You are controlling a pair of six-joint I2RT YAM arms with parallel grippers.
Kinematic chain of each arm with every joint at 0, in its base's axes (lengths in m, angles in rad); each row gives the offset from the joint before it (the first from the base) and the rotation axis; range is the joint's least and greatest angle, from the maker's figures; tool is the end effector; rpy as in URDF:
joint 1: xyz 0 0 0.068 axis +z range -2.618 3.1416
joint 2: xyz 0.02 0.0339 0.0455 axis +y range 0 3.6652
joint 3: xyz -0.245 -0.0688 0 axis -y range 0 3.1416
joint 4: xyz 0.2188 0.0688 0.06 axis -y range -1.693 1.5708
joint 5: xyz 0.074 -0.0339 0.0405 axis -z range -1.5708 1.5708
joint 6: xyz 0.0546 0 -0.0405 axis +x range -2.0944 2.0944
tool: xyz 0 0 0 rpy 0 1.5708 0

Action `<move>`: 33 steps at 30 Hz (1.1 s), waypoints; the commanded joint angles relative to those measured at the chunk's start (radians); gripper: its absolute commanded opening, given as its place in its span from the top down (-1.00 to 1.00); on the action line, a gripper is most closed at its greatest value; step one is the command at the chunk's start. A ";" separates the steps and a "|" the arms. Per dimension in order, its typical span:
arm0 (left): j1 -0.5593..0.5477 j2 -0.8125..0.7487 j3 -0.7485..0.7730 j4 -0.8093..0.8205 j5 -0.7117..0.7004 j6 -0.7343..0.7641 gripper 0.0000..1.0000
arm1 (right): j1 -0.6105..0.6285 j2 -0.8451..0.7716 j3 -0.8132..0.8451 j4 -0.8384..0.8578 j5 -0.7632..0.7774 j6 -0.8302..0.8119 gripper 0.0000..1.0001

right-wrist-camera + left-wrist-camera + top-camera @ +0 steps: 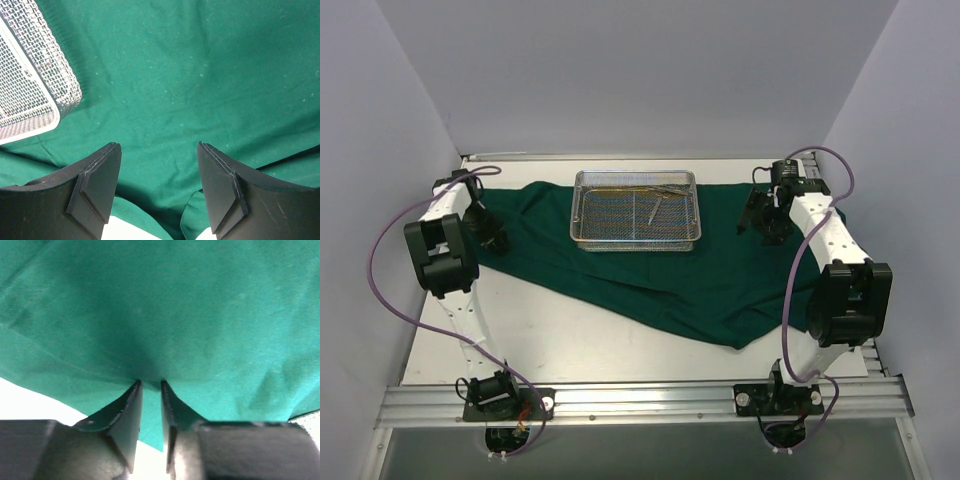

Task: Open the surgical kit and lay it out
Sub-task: Smooth out the surgical kit at the center of the board.

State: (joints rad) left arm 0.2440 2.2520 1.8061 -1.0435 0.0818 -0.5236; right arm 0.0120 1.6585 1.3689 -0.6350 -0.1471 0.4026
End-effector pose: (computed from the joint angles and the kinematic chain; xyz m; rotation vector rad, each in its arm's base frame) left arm 0.3970 0.0942 0.1356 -1.1445 2.8478 -0.1418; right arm 0.3452 0.0121 0.2504 0.4274 2.4801 0.3548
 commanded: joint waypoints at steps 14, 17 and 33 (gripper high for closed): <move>0.005 -0.029 0.070 0.025 -0.056 -0.012 0.95 | -0.007 0.027 0.022 0.006 -0.020 -0.013 -0.25; 0.005 -0.069 0.044 0.025 -0.073 -0.026 0.95 | -0.007 0.035 0.024 0.012 -0.023 -0.015 -0.25; 0.061 -0.623 -0.364 -0.285 -0.333 -0.232 0.95 | 0.037 0.078 0.049 -0.034 -0.052 -0.059 -0.25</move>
State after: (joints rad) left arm 0.2722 1.7493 1.4868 -1.2034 -0.1577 -0.6651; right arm 0.0246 1.7245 1.3834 -0.6151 -0.1753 0.3733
